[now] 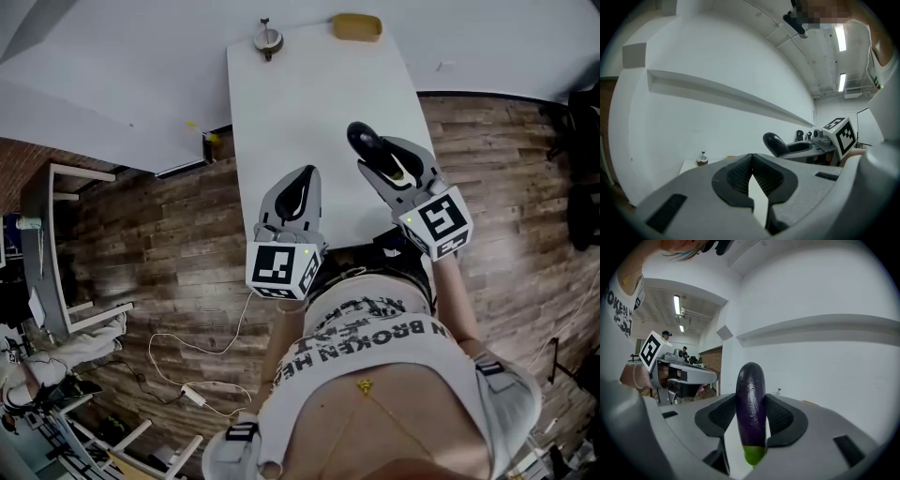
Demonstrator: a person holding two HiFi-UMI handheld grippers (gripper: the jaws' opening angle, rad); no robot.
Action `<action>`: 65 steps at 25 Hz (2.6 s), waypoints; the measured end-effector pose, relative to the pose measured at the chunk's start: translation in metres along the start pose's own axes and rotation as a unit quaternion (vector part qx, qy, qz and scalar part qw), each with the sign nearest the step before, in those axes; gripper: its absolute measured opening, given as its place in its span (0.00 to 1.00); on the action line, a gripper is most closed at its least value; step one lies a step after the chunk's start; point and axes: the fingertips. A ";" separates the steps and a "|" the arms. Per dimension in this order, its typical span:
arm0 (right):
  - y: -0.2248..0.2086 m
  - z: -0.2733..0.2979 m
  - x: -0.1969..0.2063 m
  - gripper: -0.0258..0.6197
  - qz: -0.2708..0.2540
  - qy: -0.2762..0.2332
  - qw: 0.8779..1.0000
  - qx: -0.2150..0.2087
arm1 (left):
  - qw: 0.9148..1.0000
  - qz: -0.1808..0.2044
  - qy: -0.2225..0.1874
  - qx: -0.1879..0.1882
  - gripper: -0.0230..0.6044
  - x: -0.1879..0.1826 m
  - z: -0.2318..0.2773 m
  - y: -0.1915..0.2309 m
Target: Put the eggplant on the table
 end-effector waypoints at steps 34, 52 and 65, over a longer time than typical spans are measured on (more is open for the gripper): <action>-0.004 0.029 0.010 0.35 -0.014 0.030 0.999 -0.032 | 1.000 -0.011 0.020 -0.006 0.05 0.012 0.005 0.012; 0.005 0.064 0.091 0.35 -0.028 0.142 0.987 -0.068 | 0.998 -0.032 0.040 -0.029 0.05 0.030 -0.004 0.028; 0.013 0.093 0.152 0.35 -0.004 0.203 0.974 -0.100 | 0.996 -0.044 0.068 -0.046 0.05 0.048 -0.009 0.043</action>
Point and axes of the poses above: the fingertips, and each gripper's own axes: z forward along the fingers, y to its left, x out of its underside, and after that the axes turned 12 degrees about -x, right-handed
